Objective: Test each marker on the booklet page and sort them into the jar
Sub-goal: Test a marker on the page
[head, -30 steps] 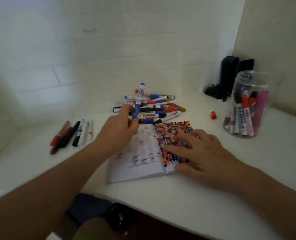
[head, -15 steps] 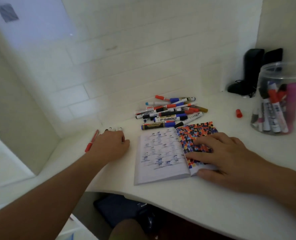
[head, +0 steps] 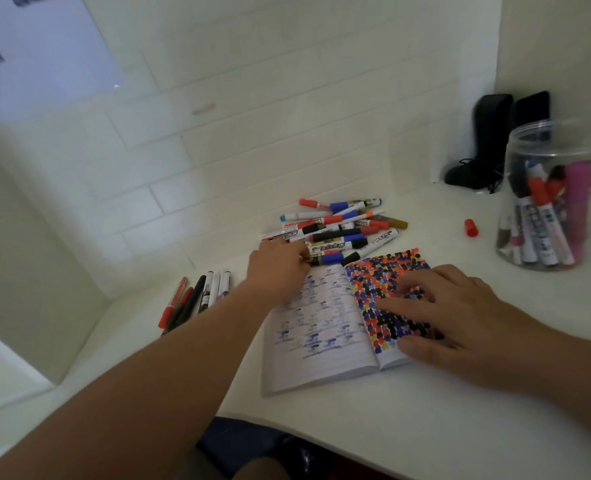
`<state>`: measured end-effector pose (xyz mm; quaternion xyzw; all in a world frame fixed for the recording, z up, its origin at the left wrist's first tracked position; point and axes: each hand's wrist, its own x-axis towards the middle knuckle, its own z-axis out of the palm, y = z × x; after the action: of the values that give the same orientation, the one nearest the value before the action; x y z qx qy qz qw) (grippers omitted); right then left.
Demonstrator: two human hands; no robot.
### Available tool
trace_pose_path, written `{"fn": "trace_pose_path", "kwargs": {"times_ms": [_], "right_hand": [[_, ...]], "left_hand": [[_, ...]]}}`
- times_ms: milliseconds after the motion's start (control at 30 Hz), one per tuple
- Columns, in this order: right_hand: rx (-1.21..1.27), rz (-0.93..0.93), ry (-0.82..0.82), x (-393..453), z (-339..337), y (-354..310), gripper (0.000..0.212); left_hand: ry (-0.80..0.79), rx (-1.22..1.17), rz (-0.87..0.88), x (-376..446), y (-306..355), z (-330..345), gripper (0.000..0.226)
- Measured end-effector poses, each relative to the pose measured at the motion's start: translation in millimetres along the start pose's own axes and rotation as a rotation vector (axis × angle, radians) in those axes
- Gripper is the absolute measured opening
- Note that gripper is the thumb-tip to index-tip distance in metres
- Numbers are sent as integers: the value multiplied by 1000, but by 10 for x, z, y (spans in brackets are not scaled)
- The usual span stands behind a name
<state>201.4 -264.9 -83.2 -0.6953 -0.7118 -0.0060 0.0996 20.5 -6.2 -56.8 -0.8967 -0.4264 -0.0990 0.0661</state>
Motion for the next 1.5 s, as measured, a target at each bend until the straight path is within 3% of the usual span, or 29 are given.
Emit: {"fn": "trace_pose_path", "kwargs": {"times_ms": [100, 200, 267, 367, 500, 567, 633, 733, 867, 967, 1033, 1267, 1400, 1500], "right_hand": [[47, -7, 50, -14, -3, -3, 81], [52, -12, 93, -15, 29, 28, 80], [142, -30, 219, -3, 48, 69, 74], [399, 55, 420, 11, -9, 126, 72], [566, 194, 551, 11, -85, 161, 66], [791, 234, 531, 19, -80, 149, 65], [1080, 262, 492, 31, -94, 146, 75], [1283, 305, 507, 41, -116, 190, 88], [1384, 369, 594, 44, -161, 230, 41], [1522, 323, 512, 54, -119, 230, 35], [1527, 313, 496, 72, -111, 238, 34], [1196, 285, 434, 73, -93, 182, 15], [1253, 246, 380, 49, -113, 112, 21], [1276, 231, 365, 44, -102, 70, 22]], "left_hand": [[37, 59, 19, -26, -3, 79, 24], [195, 132, 52, -72, -16, 114, 22], [347, 35, 110, -114, 90, 50, 20], [406, -257, 322, -247, 422, -180, 24], [360, -448, 633, -436, 856, -343, 36], [322, -524, 674, -488, 1003, -340, 24], [312, -550, 711, -547, 1102, -325, 37], [273, -585, 705, -603, 1148, -223, 24], [3, -839, 537, -661, 1166, -137, 28], [-50, -762, 569, -684, 1186, -114, 48], [-67, -704, 552, -657, 1200, -85, 50], [-39, -620, 593, -729, 1167, 3, 13], [14, -593, 620, -761, 1153, -24, 27], [41, -615, 636, -763, 1149, -24, 22]]}}
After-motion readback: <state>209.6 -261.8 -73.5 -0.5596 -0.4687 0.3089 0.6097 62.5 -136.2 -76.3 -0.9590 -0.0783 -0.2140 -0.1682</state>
